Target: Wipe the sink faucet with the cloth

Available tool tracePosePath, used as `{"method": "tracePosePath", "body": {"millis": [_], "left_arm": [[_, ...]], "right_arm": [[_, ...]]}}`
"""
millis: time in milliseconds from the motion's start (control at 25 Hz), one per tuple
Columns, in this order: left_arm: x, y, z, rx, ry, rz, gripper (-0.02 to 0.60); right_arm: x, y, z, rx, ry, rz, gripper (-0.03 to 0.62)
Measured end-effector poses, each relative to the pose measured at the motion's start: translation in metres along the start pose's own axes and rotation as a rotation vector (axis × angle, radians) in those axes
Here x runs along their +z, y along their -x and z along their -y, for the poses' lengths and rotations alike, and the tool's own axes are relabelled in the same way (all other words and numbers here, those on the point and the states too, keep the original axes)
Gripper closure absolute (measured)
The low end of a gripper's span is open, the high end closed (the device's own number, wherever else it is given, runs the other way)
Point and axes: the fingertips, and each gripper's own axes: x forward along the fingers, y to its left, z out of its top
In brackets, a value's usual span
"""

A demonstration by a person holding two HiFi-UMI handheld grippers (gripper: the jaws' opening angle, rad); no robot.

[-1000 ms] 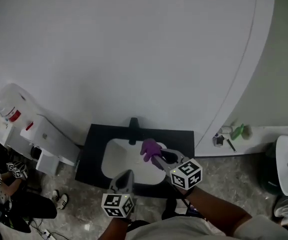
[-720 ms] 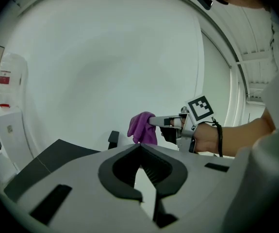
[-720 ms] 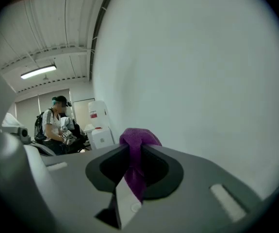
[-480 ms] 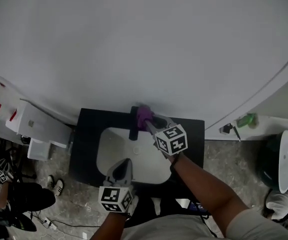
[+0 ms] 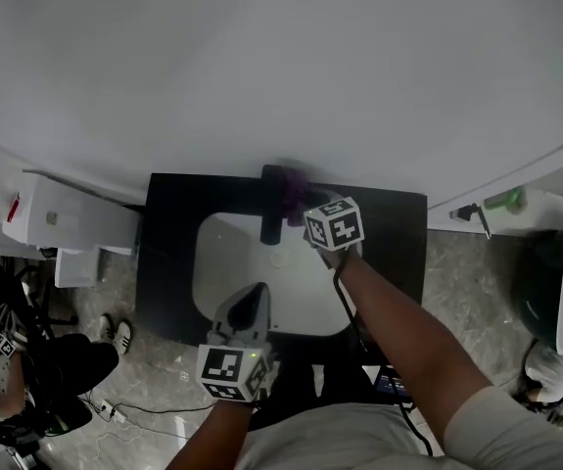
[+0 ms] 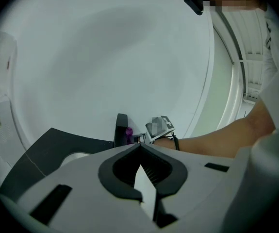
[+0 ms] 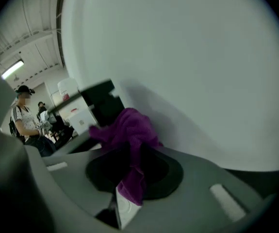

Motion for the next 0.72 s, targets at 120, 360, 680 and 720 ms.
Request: {"method": "tracePosePath", "body": {"millis": [120, 360, 680, 720], "left_arm": [[0.0, 0.003, 0.0, -0.006, 0.005, -0.005, 0.577], [0.015, 0.009, 0.0, -0.024, 0.0, 0.015, 0.577], [0.019, 0.02, -0.027, -0.016, 0.015, 0.009, 0.577], [0.018, 0.021, -0.031, -0.014, 0.022, 0.006, 0.577]], "right_arm": [[-0.022, -0.011, 0.005, 0.008, 0.049, -0.104, 0.531], [0.069, 0.06, -0.036, 0.01, 0.142, 0.135, 0.531], [-0.006, -0.027, -0.02, -0.024, 0.054, -0.127, 0.533], [-0.014, -0.033, -0.017, -0.026, 0.064, -0.164, 0.533]]}}
